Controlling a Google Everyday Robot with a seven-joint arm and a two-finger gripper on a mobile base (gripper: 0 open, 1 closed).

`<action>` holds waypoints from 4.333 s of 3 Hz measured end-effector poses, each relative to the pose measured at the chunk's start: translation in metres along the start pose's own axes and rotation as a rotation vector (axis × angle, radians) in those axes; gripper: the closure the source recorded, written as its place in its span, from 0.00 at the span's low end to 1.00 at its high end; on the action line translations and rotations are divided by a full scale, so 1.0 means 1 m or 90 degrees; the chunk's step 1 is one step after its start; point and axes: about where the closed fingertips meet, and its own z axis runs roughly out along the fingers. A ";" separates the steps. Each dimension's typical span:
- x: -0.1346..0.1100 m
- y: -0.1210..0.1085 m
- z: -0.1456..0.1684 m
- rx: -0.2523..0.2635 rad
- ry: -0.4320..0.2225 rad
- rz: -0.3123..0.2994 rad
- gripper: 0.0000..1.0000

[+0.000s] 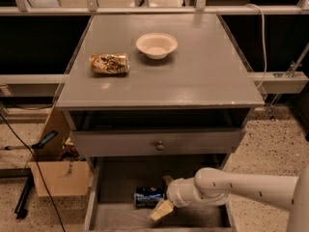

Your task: Pick pepsi can from middle drawer and place on counter

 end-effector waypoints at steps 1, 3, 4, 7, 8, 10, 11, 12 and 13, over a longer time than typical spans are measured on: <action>0.000 0.006 0.019 -0.009 0.004 -0.007 0.00; -0.002 0.008 0.033 -0.020 0.003 -0.016 0.50; -0.002 0.008 0.033 -0.021 0.003 -0.016 0.81; -0.011 0.004 0.005 -0.013 -0.004 -0.016 1.00; -0.024 0.002 -0.033 -0.005 -0.018 -0.025 1.00; -0.042 0.027 -0.141 0.014 -0.042 -0.044 1.00; -0.050 0.045 -0.170 0.016 -0.041 -0.053 1.00; -0.072 0.063 -0.200 0.036 -0.011 -0.079 1.00; -0.125 0.076 -0.257 0.088 0.037 -0.134 1.00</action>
Offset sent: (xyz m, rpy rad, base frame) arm 0.0000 0.0375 -0.0285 0.0091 -0.0013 0.0633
